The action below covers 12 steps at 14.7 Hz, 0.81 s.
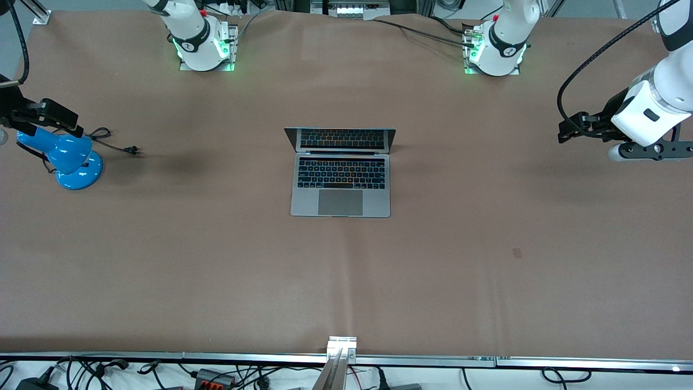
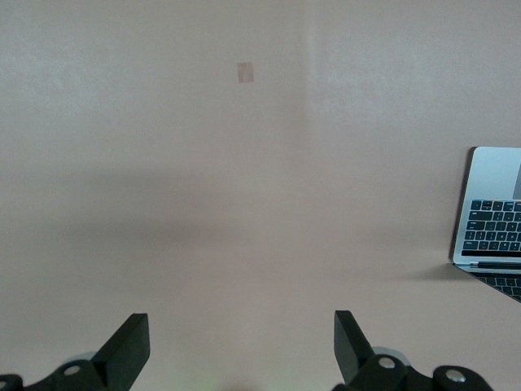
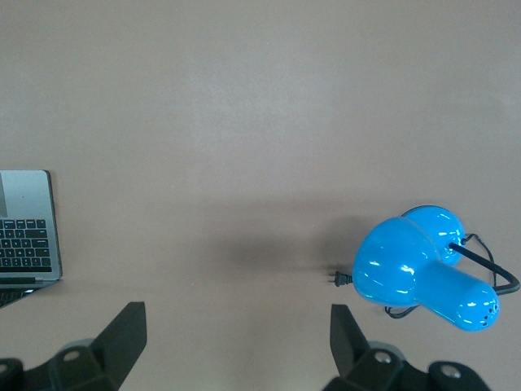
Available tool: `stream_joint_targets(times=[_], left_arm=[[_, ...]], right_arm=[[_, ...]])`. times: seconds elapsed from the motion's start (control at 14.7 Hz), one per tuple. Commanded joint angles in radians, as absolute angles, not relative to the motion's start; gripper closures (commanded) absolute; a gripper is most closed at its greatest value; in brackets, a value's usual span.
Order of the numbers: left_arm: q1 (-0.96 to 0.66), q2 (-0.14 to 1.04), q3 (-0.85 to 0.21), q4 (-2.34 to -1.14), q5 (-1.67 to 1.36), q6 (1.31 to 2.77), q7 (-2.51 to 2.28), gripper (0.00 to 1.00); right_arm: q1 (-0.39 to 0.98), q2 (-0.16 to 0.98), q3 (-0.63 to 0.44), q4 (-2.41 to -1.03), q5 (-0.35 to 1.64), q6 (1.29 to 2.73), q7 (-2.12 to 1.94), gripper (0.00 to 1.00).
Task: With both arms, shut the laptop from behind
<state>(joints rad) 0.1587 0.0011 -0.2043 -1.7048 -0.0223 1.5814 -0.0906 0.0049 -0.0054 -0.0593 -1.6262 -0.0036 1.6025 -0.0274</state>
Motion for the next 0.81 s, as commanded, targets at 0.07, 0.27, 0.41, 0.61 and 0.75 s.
stream_joint_targets(times=[0.07,0.27,0.41,0.61,0.75], left_arm=[[0.170,-0.015,-0.212,-1.713,-0.041,1.572,-0.095,0.00],[0.170,-0.014,-0.210,-1.712,-0.041,1.572,-0.094,0.00],[0.169,-0.012,-0.212,-1.713,-0.041,1.559,-0.078,0.00],[0.169,-0.009,-0.213,-1.712,-0.040,1.554,-0.058,0.46],[0.170,-0.014,-0.213,-1.712,-0.041,1.549,-0.055,0.94]], right_arm=[[0.008,-0.025,-0.058,-1.657,-0.015,1.609,-0.049,0.00],[0.009,-0.025,-0.058,-1.657,-0.015,1.602,-0.052,0.05],[0.009,-0.025,-0.057,-1.654,-0.015,1.595,-0.054,0.69],[0.011,-0.025,-0.055,-1.646,-0.015,1.566,-0.046,1.00],[0.011,-0.021,-0.054,-1.646,-0.015,1.566,-0.043,1.00]])
